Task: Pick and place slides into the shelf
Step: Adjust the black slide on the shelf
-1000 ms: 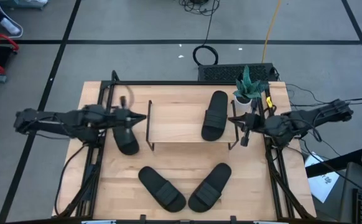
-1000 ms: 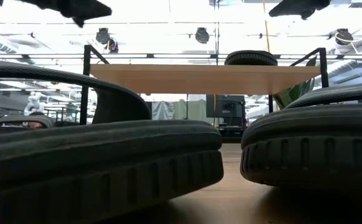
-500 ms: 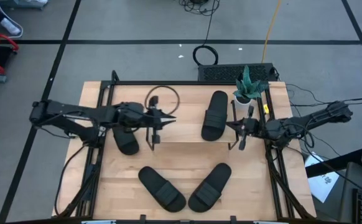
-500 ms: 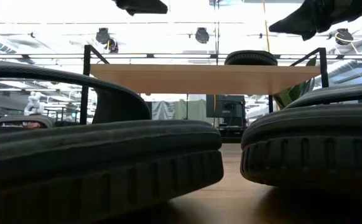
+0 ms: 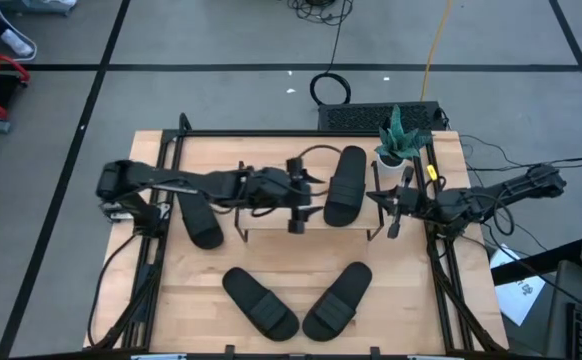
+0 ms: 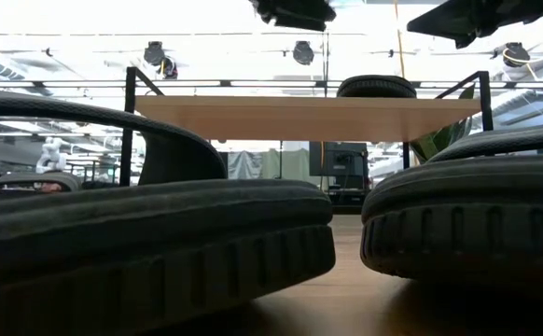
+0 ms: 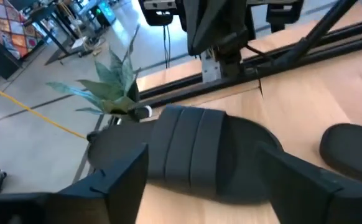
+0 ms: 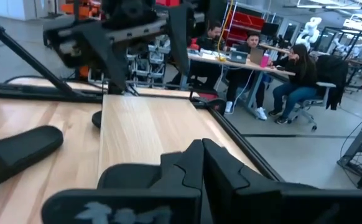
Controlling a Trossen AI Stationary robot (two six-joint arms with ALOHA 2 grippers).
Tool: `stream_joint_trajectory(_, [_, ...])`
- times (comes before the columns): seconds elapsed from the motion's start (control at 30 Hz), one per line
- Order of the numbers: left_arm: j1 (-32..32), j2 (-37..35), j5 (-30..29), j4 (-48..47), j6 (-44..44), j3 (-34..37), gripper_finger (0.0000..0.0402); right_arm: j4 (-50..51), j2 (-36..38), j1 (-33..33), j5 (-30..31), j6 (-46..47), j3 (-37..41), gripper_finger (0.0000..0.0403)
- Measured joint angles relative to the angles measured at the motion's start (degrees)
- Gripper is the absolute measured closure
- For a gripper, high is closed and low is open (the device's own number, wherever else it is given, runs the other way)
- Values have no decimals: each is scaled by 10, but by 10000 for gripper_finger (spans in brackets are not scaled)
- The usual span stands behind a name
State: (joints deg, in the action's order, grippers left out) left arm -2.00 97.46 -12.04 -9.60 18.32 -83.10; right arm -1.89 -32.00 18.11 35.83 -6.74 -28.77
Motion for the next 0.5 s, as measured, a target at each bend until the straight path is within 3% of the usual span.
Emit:
stream_joint_trajectory(0.2, [-8,75,-2,-52,38,-81,71,1,0,0,0,-2,0,403])
stream_joint_trajectory(0.37, [-26,122,-70,-63,92,-121,72,-1,0,0,1,-2,0,403])
stream_joint_trajectory(0.5, [-30,138,-74,-75,95,-151,71,-2,0,0,1,-2,-1,403])
